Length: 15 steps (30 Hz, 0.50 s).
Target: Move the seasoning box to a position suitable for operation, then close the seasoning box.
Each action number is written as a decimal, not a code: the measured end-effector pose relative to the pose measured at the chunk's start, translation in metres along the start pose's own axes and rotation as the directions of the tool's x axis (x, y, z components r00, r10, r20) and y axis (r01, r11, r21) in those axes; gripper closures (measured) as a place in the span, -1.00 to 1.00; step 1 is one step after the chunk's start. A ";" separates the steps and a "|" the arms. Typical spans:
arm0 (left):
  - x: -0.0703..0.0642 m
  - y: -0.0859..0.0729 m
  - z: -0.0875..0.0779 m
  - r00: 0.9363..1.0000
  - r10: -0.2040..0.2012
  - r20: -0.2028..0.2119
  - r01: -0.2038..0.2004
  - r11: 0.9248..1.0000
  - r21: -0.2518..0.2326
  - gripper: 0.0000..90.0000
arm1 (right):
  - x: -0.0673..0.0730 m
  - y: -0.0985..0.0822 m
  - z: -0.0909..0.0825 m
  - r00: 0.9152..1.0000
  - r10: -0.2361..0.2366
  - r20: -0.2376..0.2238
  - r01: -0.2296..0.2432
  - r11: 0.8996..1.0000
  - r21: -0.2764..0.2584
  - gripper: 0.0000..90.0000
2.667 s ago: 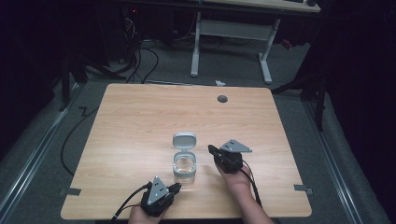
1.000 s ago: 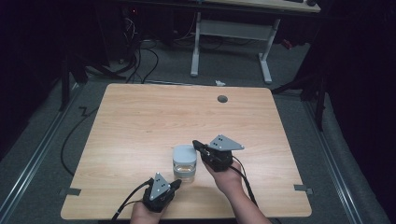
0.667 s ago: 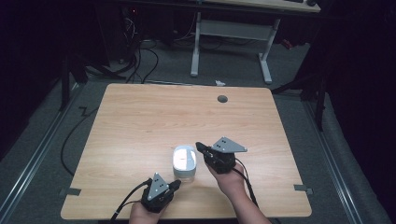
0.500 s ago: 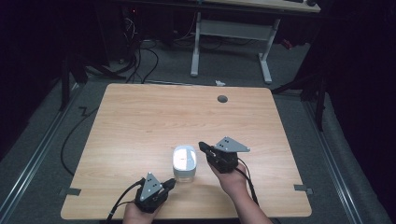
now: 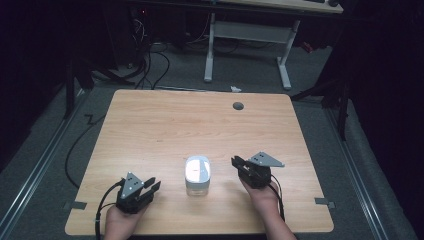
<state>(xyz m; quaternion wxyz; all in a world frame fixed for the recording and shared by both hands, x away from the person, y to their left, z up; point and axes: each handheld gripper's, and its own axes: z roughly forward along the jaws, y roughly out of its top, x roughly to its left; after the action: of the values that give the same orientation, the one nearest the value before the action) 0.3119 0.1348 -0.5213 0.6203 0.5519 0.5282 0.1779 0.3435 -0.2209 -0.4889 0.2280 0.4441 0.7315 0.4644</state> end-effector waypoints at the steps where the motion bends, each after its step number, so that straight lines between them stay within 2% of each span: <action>1: 0.005 0.002 0.000 1.000 0.002 -0.015 -0.003 1.000 -0.009 0.51 | -0.004 -0.003 -0.001 1.000 0.007 0.010 -0.007 1.000 0.006 0.73; 6: 0.023 0.011 0.001 0.997 -0.011 -0.079 0.008 0.999 -0.038 0.39 | -0.025 -0.017 -0.012 0.998 0.031 0.062 -0.032 0.999 0.019 0.52; 9: 0.030 0.014 0.000 0.995 -0.017 -0.102 0.012 0.999 -0.049 0.35 | -0.040 -0.025 -0.023 0.993 0.050 0.105 -0.052 0.998 0.019 0.39; 12: 0.039 0.016 -0.002 0.992 0.000 -0.130 -0.006 0.999 -0.052 0.31 | -0.056 -0.037 -0.038 0.984 0.069 0.164 -0.070 0.998 0.004 0.25; 15: 0.051 0.017 -0.008 0.985 0.005 -0.174 -0.016 0.998 -0.063 0.29 | -0.067 -0.054 -0.058 0.969 0.088 0.230 -0.085 0.996 -0.026 0.20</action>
<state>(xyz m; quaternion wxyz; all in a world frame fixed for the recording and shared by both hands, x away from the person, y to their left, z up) 0.3308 0.1851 -0.5280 0.5883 0.5168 0.5714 0.2457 0.3101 -0.3152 -0.5147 0.2944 0.5246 0.6764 0.4250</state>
